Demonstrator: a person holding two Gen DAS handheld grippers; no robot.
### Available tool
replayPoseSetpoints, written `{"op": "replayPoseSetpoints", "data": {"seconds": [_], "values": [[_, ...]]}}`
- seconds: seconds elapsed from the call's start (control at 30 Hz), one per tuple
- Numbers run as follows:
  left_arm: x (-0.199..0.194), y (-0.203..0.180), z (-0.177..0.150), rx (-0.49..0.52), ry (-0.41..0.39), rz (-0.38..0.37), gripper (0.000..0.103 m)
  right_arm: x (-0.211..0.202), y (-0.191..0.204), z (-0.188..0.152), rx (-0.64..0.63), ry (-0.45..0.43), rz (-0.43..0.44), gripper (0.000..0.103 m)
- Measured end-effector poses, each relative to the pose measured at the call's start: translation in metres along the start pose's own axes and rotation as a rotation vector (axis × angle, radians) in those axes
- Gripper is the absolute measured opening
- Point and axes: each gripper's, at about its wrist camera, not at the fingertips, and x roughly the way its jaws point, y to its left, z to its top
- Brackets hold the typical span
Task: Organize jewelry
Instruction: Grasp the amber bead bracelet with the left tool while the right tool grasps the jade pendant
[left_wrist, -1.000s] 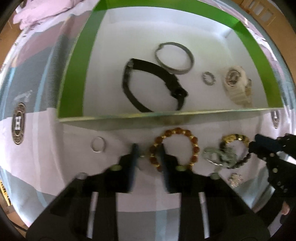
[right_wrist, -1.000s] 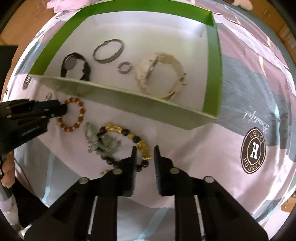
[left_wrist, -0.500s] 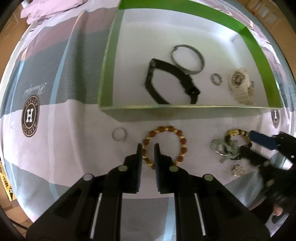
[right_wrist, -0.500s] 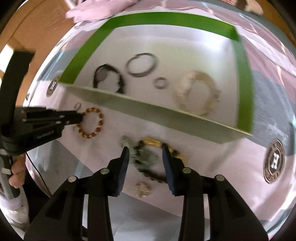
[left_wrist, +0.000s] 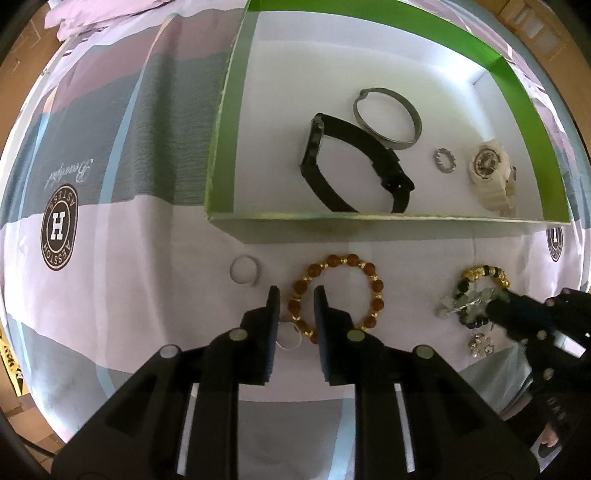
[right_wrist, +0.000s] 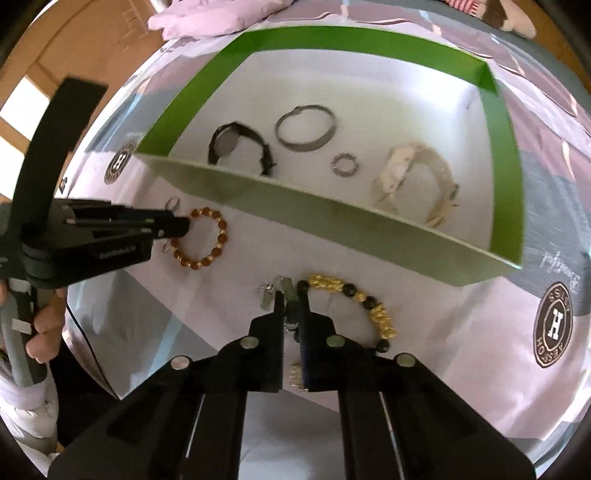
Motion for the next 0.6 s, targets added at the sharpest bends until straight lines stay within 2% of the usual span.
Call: {"op": "replayPoseSetpoints", "data": {"seconds": [0.33, 0.37, 0.4, 0.6], "values": [[0.017, 0.002, -0.009, 0.013, -0.002, 0.008, 0.023, 0.011, 0.003, -0.001, 0.041, 0.01, -0.025, 0.006], [0.017, 0.0, -0.009, 0.011, -0.004, 0.01, 0.02, 0.009, 0.002, -0.001, 0.039, 0.009, -0.025, 0.006], [0.016, 0.0, -0.009, 0.009, -0.01, 0.007, 0.009, 0.009, 0.002, -0.001, 0.041, 0.008, -0.026, 0.006], [0.013, -0.005, -0.01, 0.004, -0.009, -0.016, 0.008, 0.012, 0.004, -0.001, 0.037, 0.011, -0.036, 0.006]]}}
